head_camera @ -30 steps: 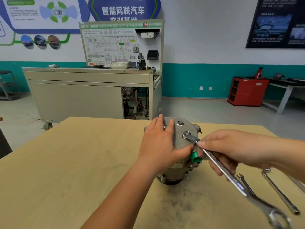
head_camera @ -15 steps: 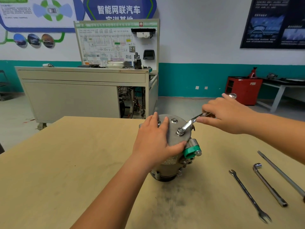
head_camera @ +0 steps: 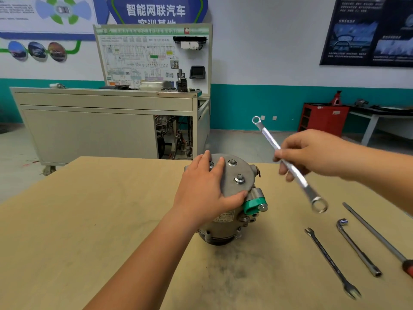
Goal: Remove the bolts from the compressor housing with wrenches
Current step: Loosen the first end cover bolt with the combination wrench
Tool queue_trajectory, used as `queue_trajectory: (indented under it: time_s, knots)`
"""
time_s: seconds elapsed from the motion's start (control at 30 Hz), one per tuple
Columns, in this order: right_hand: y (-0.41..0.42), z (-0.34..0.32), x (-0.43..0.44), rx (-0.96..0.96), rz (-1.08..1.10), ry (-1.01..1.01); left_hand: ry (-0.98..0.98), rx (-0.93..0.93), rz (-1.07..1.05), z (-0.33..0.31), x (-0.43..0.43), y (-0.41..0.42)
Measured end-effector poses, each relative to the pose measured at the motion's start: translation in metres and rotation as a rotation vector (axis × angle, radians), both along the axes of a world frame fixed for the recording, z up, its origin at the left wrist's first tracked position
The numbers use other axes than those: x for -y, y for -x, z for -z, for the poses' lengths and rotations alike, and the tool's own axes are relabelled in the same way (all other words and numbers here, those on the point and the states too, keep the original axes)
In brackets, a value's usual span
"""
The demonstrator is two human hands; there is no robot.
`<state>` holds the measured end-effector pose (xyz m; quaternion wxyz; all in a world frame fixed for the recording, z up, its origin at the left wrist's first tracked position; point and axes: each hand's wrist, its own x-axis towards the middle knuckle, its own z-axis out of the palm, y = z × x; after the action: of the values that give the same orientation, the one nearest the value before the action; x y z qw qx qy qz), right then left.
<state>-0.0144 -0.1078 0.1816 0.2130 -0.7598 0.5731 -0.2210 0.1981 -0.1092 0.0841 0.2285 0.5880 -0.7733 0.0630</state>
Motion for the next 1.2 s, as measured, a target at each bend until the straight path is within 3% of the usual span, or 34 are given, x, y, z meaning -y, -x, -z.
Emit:
queue_trajectory:
  time_s: [0.1, 0.3, 0.6, 0.77, 0.9, 0.97, 1.2]
  knots:
    - [-0.015, 0.011, -0.023, 0.291, -0.061, -0.277, 0.020, 0.016, -0.006, 0.000, 0.000, 0.001]
    - [-0.038, 0.027, -0.057, 0.767, -0.119, -0.618, 0.006, 0.016, -0.014, -0.003, -0.004, 0.003]
    - [-0.055, 0.042, -0.066, 0.803, -0.143, -0.699, 0.012, 0.079, -0.021, -0.006, -0.005, 0.002]
    - [-0.056, 0.042, -0.064, 0.827, -0.122, -0.646, 0.020, 0.061, -0.014, -0.006, -0.004, 0.005]
    - [-0.050, 0.046, -0.063, 0.750, -0.138, -0.665, 0.019, 0.070, -0.010, -0.005, -0.002, 0.006]
    - [-0.044, 0.041, -0.058, 0.619, -0.170, -0.694, 0.018, 0.054, -0.006, -0.006, -0.002, 0.005]
    - [-0.011, -0.012, -0.013, -0.360, -0.178, -0.501, 0.020, -0.009, -0.020, 0.000, -0.002, 0.001]
